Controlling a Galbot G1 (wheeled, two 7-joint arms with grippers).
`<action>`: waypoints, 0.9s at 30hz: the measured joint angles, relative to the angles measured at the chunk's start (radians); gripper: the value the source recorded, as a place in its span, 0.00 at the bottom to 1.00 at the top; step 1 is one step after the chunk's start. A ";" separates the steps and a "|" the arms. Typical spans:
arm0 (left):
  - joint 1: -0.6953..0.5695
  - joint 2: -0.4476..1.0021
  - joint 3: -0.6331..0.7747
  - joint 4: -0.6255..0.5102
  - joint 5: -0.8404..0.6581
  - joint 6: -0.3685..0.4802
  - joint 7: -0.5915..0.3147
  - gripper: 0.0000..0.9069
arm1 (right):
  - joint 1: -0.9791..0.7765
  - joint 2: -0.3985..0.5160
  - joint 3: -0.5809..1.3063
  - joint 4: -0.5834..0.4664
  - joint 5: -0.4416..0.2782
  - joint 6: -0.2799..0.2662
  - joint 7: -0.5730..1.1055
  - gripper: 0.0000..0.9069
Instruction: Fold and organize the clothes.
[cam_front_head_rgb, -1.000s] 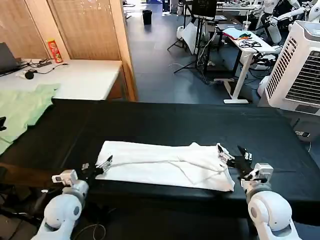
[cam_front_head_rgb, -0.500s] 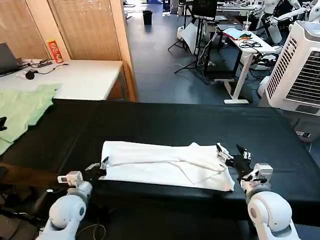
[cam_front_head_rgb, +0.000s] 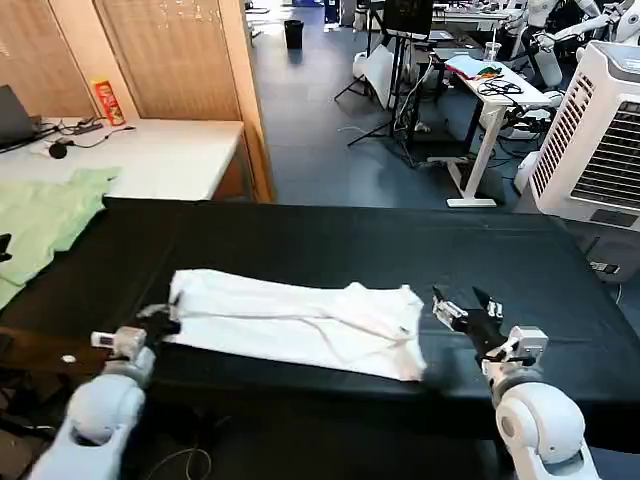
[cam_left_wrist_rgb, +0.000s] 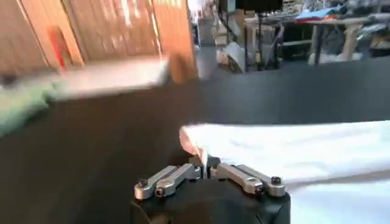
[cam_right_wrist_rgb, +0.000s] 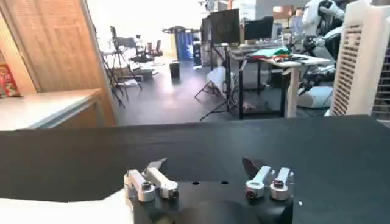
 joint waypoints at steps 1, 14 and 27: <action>0.000 0.028 -0.008 0.008 0.022 -0.016 0.000 0.00 | -0.001 0.003 -0.002 0.000 -0.002 0.000 0.000 0.97; 0.040 0.116 -0.003 -0.047 -0.031 0.021 -0.067 0.00 | -0.026 0.023 -0.003 -0.008 -0.070 0.025 -0.030 0.97; -0.028 -0.145 0.263 -0.242 -0.305 0.178 -0.153 0.00 | -0.066 0.023 0.036 0.002 -0.109 0.046 -0.052 0.97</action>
